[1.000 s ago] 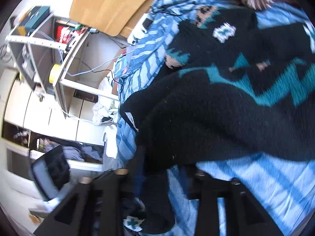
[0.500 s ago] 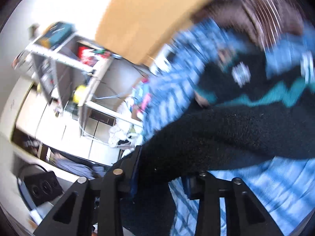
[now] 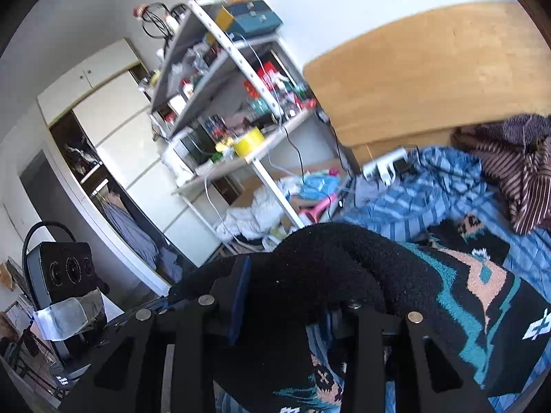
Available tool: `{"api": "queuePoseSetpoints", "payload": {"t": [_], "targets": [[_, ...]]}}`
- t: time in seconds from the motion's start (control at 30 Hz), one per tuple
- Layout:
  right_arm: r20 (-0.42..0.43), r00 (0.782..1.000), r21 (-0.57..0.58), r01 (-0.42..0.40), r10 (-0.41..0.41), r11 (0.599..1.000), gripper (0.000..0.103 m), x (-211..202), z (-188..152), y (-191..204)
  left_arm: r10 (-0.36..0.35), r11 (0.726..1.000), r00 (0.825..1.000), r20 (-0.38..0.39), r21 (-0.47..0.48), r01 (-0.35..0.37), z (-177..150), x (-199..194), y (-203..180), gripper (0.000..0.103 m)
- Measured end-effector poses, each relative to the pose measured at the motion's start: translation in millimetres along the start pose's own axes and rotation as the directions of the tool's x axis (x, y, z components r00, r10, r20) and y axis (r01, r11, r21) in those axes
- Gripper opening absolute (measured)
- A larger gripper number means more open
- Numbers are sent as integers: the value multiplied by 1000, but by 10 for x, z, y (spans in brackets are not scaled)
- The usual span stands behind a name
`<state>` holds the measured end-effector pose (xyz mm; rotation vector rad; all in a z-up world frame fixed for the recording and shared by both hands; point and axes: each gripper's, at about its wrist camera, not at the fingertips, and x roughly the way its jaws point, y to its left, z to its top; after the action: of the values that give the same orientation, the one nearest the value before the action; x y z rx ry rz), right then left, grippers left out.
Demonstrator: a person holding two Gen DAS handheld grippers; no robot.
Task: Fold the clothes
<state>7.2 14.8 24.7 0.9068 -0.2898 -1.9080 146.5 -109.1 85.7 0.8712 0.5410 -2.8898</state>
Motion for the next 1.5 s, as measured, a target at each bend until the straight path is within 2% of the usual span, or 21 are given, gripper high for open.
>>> {"api": "queuePoseSetpoints", "payload": {"t": [0.1,0.17,0.2,0.23,0.27,0.33,0.43,0.57,0.67,0.77,0.83,0.93,1.1,1.13,1.17,1.2,1.23,1.3,1.37,1.4,1.5], "targets": [[-159,987,133,28,-7,991,38,364,-235,-303,18,997,997,-81,-68,-24,-172,229,196,14],[-211,977,196,56,-14,979,43,431,-399,-526,27,993,990,-136,-112,-43,-287,381,327,14],[-213,976,202,90,-46,975,53,394,-462,-623,31,990,986,-163,-134,-53,-345,457,392,14],[-213,974,205,125,-80,971,69,346,-500,-718,34,986,981,-190,-155,-64,-402,534,457,14],[-207,971,201,160,-117,967,74,275,-486,-803,36,982,975,-217,-176,-75,-459,610,523,14],[-212,963,199,209,-166,957,74,150,-518,-981,35,974,967,-254,-206,-89,-533,726,620,14],[-250,946,198,258,-205,946,74,-1,-567,-1167,30,968,965,-259,-231,-93,-507,794,683,14],[-347,904,134,313,-251,940,74,53,-766,-1258,76,957,958,-276,-249,-147,-498,918,821,14],[-449,858,72,311,-248,948,74,314,-1002,-1273,171,955,935,-311,-182,-235,-530,1011,858,14],[-533,814,4,277,-232,961,73,641,-1204,-1203,277,944,892,-357,-71,-321,-604,1103,834,14],[-551,808,-2,250,-210,968,73,817,-1250,-1145,339,930,862,-376,-2,-367,-688,1158,825,14],[-570,799,-6,228,-191,974,74,1086,-1285,-1067,390,915,835,-387,62,-399,-789,1194,821,14],[-630,736,-67,269,-250,961,71,1556,-1423,-1103,377,920,836,-398,54,-389,-874,1182,862,14],[-623,720,-119,299,-306,947,52,1606,-1449,-1111,369,922,838,-403,47,-384,-894,1178,864,14],[-604,703,-181,339,-376,923,28,1625,-1467,-1115,359,925,840,-408,38,-378,-914,1172,866,14],[-585,690,-219,371,-426,902,28,1618,-1481,-1129,349,928,841,-412,28,-371,-934,1166,868,14],[-570,699,-205,388,-432,899,25,1560,-1472,-1161,329,935,848,-415,18,-354,-946,1152,863,14],[-530,715,-147,452,-456,880,19,1330,-1392,-1258,232,963,880,-415,-30,-268,-969,1067,836,14],[-448,695,-143,566,-563,812,17,928,-1214,-1378,141,980,901,-409,-70,-185,-958,1001,797,14],[-401,678,-137,620,-615,773,16,697,-1110,-1443,96,985,906,-413,-89,-145,-939,993,759,14],[-276,604,-91,758,-748,646,16,-17,-783,-1632,-42,989,904,-425,-147,-24,-876,986,632,14]]}}
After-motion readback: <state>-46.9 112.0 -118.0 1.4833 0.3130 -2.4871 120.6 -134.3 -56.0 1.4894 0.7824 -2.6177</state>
